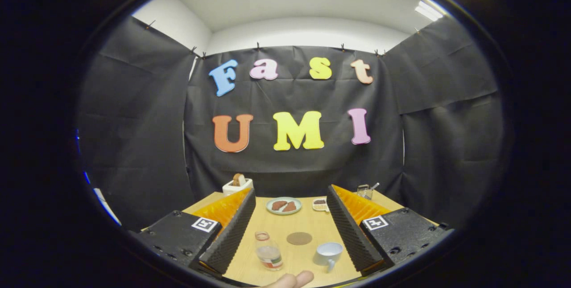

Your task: Take the bottle from table, then pour the juice into the cup, finally place the bottle on the coaster

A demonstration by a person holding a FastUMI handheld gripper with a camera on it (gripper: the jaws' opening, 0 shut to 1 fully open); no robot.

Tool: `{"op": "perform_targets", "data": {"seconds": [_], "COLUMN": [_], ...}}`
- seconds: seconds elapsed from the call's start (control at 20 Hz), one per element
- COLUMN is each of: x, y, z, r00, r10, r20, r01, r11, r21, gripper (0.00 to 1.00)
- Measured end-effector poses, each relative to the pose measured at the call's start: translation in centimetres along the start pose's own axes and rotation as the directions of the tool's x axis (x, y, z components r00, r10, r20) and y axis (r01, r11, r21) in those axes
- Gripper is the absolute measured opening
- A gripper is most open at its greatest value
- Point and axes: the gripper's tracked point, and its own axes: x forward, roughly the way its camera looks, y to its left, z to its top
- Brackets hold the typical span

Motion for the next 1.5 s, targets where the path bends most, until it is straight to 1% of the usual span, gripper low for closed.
{"op": "perform_targets", "data": {"seconds": [0.3, 0.65, 1.05, 1.25, 1.5], "x": [0.1, 1.4, 3.0, 4.2, 5.7], "y": [0.9, 2.3, 4.4, 5.5, 5.5], "z": [-1.4, -5.3, -12.2, -16.1, -20.0], "r00": [1.000, 1.000, 1.000, 0.997, 0.996], "r10": [0.005, 0.016, 0.012, 0.016, -0.016], "r20": [-0.006, -0.013, -0.027, -0.071, -0.090], "r01": [-0.005, -0.015, -0.012, -0.017, 0.013], "r11": [1.000, 1.000, 1.000, 1.000, 0.999], "r21": [0.000, 0.015, -0.009, -0.015, -0.035], "gripper": [1.00, 1.00, 1.00, 1.00, 1.00]}}
